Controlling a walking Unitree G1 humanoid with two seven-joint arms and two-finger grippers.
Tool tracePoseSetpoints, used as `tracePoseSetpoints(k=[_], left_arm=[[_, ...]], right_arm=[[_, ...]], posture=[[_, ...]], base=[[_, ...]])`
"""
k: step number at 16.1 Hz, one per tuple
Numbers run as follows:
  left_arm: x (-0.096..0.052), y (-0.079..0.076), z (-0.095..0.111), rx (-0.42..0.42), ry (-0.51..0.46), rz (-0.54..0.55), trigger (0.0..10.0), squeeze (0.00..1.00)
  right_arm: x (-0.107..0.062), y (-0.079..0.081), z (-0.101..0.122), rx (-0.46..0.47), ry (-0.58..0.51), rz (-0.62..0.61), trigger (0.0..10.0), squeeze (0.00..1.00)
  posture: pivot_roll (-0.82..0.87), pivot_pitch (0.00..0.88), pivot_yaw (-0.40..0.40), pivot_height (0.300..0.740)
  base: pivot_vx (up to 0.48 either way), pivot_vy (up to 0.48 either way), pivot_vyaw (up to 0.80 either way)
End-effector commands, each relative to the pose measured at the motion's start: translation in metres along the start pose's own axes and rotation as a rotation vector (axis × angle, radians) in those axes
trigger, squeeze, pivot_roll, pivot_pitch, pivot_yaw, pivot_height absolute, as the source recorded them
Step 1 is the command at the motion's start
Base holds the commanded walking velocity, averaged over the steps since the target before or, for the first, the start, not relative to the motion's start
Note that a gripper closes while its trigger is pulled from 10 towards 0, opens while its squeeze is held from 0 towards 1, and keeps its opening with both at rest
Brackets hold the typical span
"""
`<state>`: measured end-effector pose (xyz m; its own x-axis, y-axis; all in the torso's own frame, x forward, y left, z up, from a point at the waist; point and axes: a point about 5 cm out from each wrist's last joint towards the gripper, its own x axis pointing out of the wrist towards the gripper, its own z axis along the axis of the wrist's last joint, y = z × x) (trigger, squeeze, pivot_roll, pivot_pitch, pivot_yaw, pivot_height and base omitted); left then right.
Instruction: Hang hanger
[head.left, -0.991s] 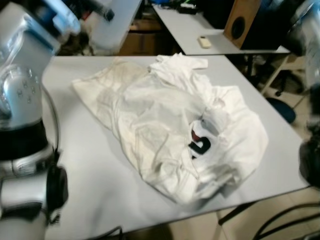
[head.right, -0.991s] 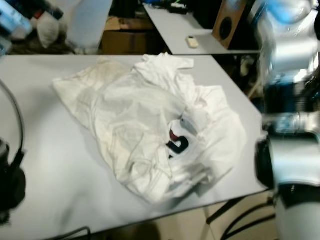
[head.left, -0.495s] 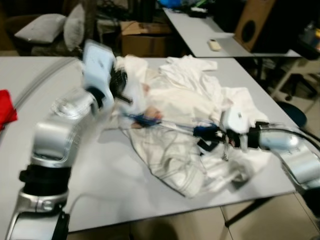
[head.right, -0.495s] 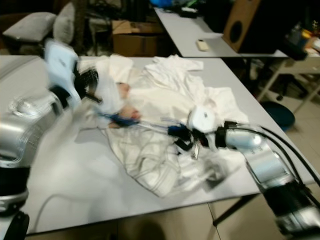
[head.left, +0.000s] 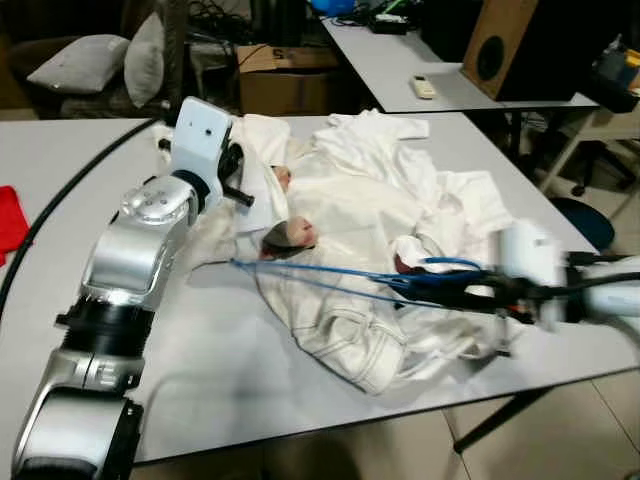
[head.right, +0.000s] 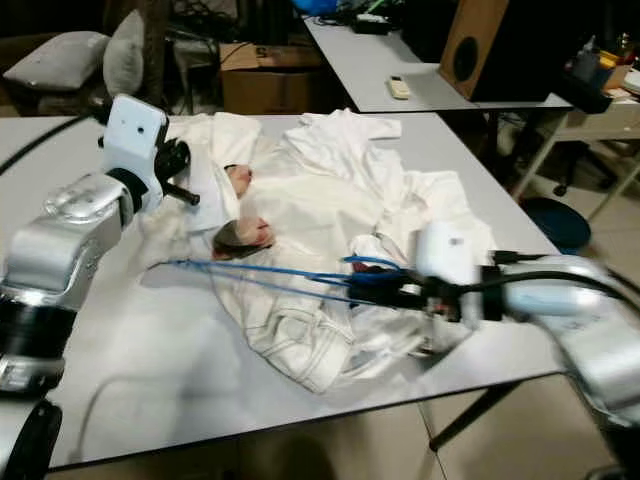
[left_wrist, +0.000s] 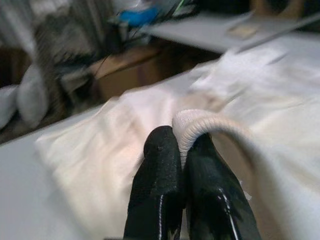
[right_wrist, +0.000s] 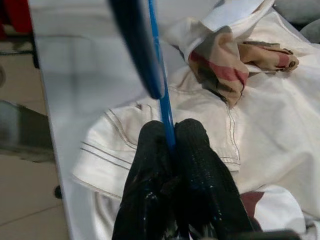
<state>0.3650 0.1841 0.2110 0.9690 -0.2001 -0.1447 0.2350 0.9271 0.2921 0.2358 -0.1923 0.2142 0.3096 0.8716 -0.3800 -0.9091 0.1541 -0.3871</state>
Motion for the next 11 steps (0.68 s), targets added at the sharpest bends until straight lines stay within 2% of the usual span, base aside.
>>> tracePoseSetpoints(k=[1,3,4,5,6,7,8,9,10,11], left_arm=[[0.004,0.005,-0.008,0.033,0.026,-0.010,10.0,0.00],[0.000,-0.003,-0.024,0.063,0.083,-0.143,10.0,0.00],[-0.008,-0.011,-0.029,0.078,0.105,-0.256,10.0,0.84],[-0.022,-0.020,-0.032,0.095,0.111,-0.404,10.0,1.00],[-0.036,-0.026,-0.030,0.106,0.100,-0.521,10.0,1.00],[-0.045,-0.028,-0.028,0.103,0.090,-0.581,10.0,1.00],[-0.054,-0.029,-0.027,0.121,0.090,-0.636,10.0,1.00],[-0.071,-0.032,-0.026,0.168,0.102,-0.733,10.0,1.00],[-0.087,-0.032,-0.024,0.223,0.130,-0.790,10.0,1.00],[-0.092,-0.031,-0.022,0.239,0.142,-0.797,10.0,1.00]], right_arm=[[-0.013,-0.003,0.009,-0.004,-0.016,-0.018,10.0,0.00],[-0.021,-0.008,0.011,0.000,-0.002,-0.085,10.0,0.00],[-0.027,-0.011,0.011,0.007,-0.001,-0.133,10.0,0.00],[-0.032,-0.014,0.009,0.013,0.006,-0.194,10.0,0.00],[-0.035,-0.014,0.005,0.035,0.013,-0.230,10.0,0.00],[-0.036,-0.012,0.001,0.066,0.025,-0.250,10.0,0.00],[-0.036,-0.012,-0.005,0.104,0.043,-0.308,10.0,0.00],[-0.032,-0.015,-0.013,0.129,0.071,-0.397,10.0,0.00],[-0.027,-0.018,-0.020,0.186,0.073,-0.507,10.0,0.00],[-0.024,-0.019,-0.022,0.217,0.064,-0.542,10.0,0.00]], posture=[[0.04,0.000,-0.026,0.740],[0.03,0.000,-0.013,0.740],[0.03,0.000,-0.006,0.740],[0.03,0.000,-0.004,0.740],[0.03,0.000,-0.005,0.740],[0.04,0.000,-0.006,0.740],[0.04,0.000,-0.008,0.740],[0.05,0.000,-0.014,0.740],[0.06,0.000,-0.018,0.740],[0.06,0.000,-0.020,0.740]], base=[[0.000,0.000,0.00],[0.000,0.000,0.00],[0.000,0.000,0.00],[0.000,0.000,0.00],[0.000,0.000,0.00],[0.000,0.000,0.00],[0.000,0.000,0.00],[0.000,0.000,0.00],[0.000,0.000,0.00],[0.000,0.000,0.00]])
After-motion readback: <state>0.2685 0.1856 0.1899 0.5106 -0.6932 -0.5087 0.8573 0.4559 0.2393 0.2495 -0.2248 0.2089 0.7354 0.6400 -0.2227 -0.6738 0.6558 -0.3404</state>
